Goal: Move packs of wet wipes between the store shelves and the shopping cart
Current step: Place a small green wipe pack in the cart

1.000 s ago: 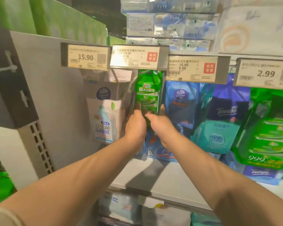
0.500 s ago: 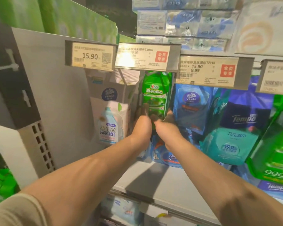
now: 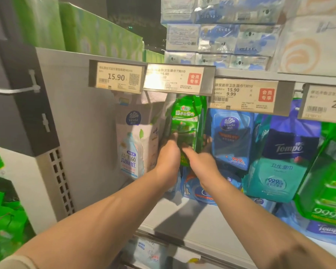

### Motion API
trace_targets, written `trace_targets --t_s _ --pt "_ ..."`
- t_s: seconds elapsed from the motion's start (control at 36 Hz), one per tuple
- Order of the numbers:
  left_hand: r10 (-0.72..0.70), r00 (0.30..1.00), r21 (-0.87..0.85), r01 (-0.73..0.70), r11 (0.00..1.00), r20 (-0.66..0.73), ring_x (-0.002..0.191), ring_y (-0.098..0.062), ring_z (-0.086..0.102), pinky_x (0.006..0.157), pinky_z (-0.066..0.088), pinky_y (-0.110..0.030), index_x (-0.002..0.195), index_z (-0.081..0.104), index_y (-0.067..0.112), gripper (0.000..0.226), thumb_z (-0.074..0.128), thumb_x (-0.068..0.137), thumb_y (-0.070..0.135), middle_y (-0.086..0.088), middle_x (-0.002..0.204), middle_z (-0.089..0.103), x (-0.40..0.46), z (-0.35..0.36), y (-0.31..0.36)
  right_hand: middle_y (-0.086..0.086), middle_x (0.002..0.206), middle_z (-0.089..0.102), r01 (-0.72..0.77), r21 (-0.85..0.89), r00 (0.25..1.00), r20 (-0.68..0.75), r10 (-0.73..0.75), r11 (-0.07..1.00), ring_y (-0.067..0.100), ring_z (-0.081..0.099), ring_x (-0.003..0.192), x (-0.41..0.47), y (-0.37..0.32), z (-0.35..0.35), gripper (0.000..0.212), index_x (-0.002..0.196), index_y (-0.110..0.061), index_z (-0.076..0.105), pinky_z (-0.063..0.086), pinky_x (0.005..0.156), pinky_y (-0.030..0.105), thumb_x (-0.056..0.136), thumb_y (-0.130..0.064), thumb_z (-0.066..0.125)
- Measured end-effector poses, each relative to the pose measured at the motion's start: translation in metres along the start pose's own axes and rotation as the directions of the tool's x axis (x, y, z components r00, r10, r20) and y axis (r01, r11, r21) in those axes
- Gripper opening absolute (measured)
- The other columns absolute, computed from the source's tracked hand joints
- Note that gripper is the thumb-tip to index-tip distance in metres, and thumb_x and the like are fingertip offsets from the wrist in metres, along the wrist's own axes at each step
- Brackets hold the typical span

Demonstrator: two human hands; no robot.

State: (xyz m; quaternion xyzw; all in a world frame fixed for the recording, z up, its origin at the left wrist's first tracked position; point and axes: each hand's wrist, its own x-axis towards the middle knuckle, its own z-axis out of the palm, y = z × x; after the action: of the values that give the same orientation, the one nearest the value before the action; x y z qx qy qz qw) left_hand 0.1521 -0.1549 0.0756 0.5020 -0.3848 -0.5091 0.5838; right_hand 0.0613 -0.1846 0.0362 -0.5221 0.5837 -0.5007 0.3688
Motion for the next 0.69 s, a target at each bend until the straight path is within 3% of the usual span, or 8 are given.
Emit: trace_targets --t_s 0.03,0.08,0.14,0.31,0.39,0.44,0.53,0.69 --pt "-0.011 1.000 0.018 0.011 1.000 -0.005 0.095 -0.013 0.064 0.095 0.046 -0.031 0.103 0.066 0.024 0.038 0.042 0.094 0.052 0.004 0.101 0.069 -0.001 0.000 0.000 -0.001 0.107 0.073 -0.006 0.008 1.000 -0.002 0.006 1.000 0.021 0.069 0.097 -0.002 -0.002 -0.001 0.094 0.133 -0.026 0.058 0.062 0.080 0.044 0.053 -0.074 0.063" --pt "-0.015 1.000 0.038 0.016 0.999 -0.022 0.114 -0.022 0.062 0.107 0.044 -0.042 0.126 0.062 0.021 0.074 0.044 0.071 0.068 -0.003 0.127 0.065 0.008 -0.002 -0.008 -0.001 0.107 0.073 0.028 0.083 1.000 0.006 -0.029 0.996 0.019 0.070 0.098 -0.004 -0.003 -0.002 0.074 0.118 -0.032 0.065 0.061 0.076 0.038 0.052 -0.066 0.068" --pt "0.001 1.000 0.055 0.001 0.998 -0.029 0.123 -0.024 0.058 0.109 0.042 -0.046 0.132 0.060 0.021 0.093 0.043 0.056 0.071 -0.003 0.136 0.061 0.020 -0.004 -0.018 -0.001 0.106 0.075 0.076 0.182 0.997 0.004 -0.078 0.980 0.020 0.071 0.099 -0.006 -0.005 -0.002 0.051 0.104 -0.038 0.062 0.060 0.085 0.042 0.056 -0.052 0.074" --pt "-0.004 0.998 0.074 -0.001 0.997 0.062 0.102 -0.022 0.069 0.097 0.053 -0.044 0.122 0.062 0.017 0.059 0.053 0.077 0.054 -0.005 0.115 0.069 -0.017 -0.016 0.009 0.009 0.105 0.078 0.071 0.363 0.992 0.073 -0.105 0.929 0.027 0.075 0.098 -0.014 -0.013 0.000 0.061 0.121 -0.016 0.066 0.059 0.093 0.054 0.064 -0.032 0.083" --pt "-0.005 0.995 0.086 -0.003 0.996 0.098 0.094 -0.015 0.068 0.085 0.054 -0.035 0.127 0.055 0.017 0.057 0.058 0.082 0.052 -0.001 0.109 0.067 -0.019 -0.022 0.009 0.009 0.096 0.078 0.082 0.444 0.992 0.050 -0.116 0.892 0.025 0.076 0.089 -0.019 -0.017 -0.001 0.036 0.109 -0.015 0.068 0.062 0.079 0.041 0.076 -0.017 0.082" --pt "-0.015 0.991 0.124 -0.001 0.992 0.132 0.103 -0.019 0.067 0.094 0.052 -0.041 0.136 0.045 0.018 0.079 0.064 0.071 0.060 -0.003 0.117 0.065 -0.023 -0.026 0.011 0.002 0.087 0.076 0.087 0.498 0.991 0.046 -0.126 0.863 0.015 0.074 0.077 -0.026 -0.018 -0.002 0.024 0.106 -0.015 0.064 0.058 0.063 0.028 0.086 -0.005 0.074" --pt "-0.016 0.983 0.159 -0.014 0.987 0.184 0.117 -0.027 0.062 0.104 0.046 -0.049 0.142 0.038 0.025 0.102 0.066 0.052 0.065 -0.005 0.131 0.059 -0.028 -0.034 0.012 0.000 0.088 0.077 0.100 0.534 0.987 0.056 -0.153 0.840 0.012 0.075 0.078 -0.038 -0.019 -0.003 0.029 0.108 -0.016 0.062 0.058 0.060 0.026 0.084 -0.009 0.077" --pt "0.073 0.956 0.175 -0.126 0.976 0.284 0.115 -0.012 0.062 0.095 0.051 -0.036 0.135 0.044 0.033 0.085 0.070 0.058 0.055 0.006 0.132 0.060 -0.048 -0.049 0.009 0.013 0.105 0.075 0.119 0.572 0.982 0.052 -0.181 0.811 0.026 0.073 0.095 -0.057 -0.019 -0.001 0.063 0.121 -0.010 0.056 0.057 0.090 0.048 0.064 -0.021 0.079"
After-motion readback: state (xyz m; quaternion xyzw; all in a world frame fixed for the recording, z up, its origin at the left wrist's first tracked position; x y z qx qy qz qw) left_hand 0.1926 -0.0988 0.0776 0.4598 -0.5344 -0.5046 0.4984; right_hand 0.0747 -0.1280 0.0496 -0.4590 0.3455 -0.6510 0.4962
